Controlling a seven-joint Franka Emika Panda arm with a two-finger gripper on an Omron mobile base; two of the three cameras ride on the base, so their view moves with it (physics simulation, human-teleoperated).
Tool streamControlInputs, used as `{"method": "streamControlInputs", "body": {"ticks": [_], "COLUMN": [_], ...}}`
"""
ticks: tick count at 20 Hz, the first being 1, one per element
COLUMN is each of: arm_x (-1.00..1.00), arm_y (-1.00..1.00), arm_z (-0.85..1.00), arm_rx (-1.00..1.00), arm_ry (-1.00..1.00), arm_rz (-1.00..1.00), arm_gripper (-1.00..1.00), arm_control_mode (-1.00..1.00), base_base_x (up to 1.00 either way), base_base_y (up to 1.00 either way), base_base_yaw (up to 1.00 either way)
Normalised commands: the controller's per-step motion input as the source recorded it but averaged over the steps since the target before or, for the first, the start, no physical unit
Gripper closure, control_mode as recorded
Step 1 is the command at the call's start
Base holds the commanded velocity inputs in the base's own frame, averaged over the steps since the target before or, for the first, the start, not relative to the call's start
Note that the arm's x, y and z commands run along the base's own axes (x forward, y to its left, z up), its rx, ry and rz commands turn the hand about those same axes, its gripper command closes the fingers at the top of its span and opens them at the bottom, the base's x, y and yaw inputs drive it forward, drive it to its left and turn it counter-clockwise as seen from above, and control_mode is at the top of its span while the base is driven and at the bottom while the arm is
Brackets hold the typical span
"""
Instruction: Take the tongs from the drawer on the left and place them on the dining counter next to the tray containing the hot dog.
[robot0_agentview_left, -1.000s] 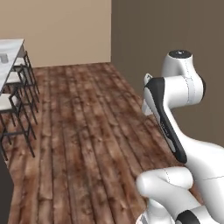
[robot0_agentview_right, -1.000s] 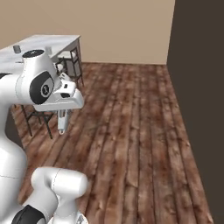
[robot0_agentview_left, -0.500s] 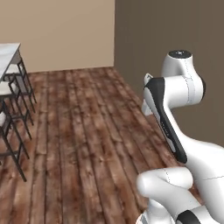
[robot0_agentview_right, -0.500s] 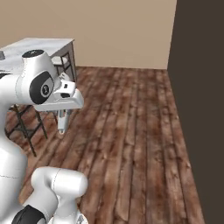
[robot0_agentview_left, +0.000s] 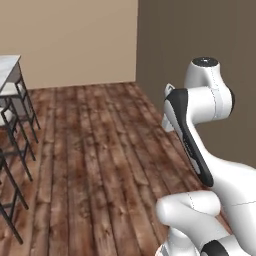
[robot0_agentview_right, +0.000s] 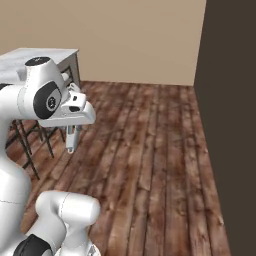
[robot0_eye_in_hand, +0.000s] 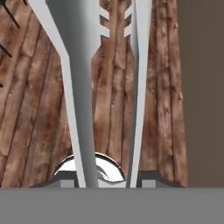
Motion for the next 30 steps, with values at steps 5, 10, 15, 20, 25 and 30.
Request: {"method": "streamControlInputs", "body": {"ticks": [5,10,15,20,25,30], "arm_x": [0.0,0.0,0.0,0.0,0.0,0.0], "arm_y": [0.0,0.0,0.0,0.0,0.0,0.0], "arm_z": [0.0,0.0,0.0,0.0,0.0,0.0], "arm_rx": [0.0,0.0,0.0,0.0,0.0,0.0], "arm_ry": [0.0,0.0,0.0,0.0,0.0,0.0], "arm_rz": [0.0,0.0,0.0,0.0,0.0,0.0], "arm_gripper": [1.0,1.0,1.0,1.0,1.0,1.0], "arm_control_mode": [1.0,1.0,1.0,1.0,1.0,1.0], "base_base_x": [1.0,1.0,1.0,1.0,1.0,1.0], "base_base_y": [-0.13,0.0,0.0,0.0,-0.01,-0.03], "base_base_yaw": [0.04,0.06,0.02,0.0,-0.14,-0.17]}}
